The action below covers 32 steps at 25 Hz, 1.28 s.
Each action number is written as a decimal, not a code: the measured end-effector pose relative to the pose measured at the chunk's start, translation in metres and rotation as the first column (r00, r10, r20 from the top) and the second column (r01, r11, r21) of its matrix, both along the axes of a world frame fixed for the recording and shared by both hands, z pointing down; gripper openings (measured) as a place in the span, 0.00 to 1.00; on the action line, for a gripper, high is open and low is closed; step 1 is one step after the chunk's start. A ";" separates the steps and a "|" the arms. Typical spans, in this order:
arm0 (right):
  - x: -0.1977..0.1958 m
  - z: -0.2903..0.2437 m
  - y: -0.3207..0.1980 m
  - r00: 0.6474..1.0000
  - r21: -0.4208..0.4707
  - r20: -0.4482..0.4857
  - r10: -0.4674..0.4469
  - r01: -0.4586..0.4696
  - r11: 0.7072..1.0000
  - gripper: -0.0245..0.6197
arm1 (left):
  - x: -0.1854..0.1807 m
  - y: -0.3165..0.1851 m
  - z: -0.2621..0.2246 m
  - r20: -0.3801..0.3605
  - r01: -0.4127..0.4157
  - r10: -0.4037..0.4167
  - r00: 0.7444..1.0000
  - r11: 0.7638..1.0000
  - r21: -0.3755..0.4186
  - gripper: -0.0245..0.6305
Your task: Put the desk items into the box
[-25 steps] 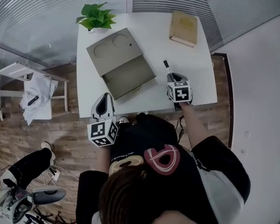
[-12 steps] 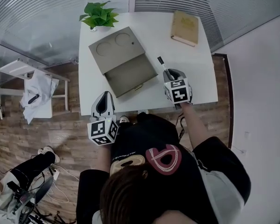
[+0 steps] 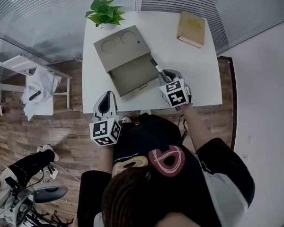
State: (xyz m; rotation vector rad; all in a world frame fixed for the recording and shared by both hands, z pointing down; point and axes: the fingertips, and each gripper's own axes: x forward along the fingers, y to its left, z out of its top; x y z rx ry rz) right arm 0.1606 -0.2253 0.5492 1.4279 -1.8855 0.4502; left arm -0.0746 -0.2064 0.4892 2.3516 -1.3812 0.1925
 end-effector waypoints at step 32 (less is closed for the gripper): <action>-0.117 0.010 -0.021 0.888 -0.069 -0.036 -0.458 0.455 0.888 0.15 | -0.035 0.015 0.001 0.006 0.177 -0.177 0.984 0.984 -0.002 0.07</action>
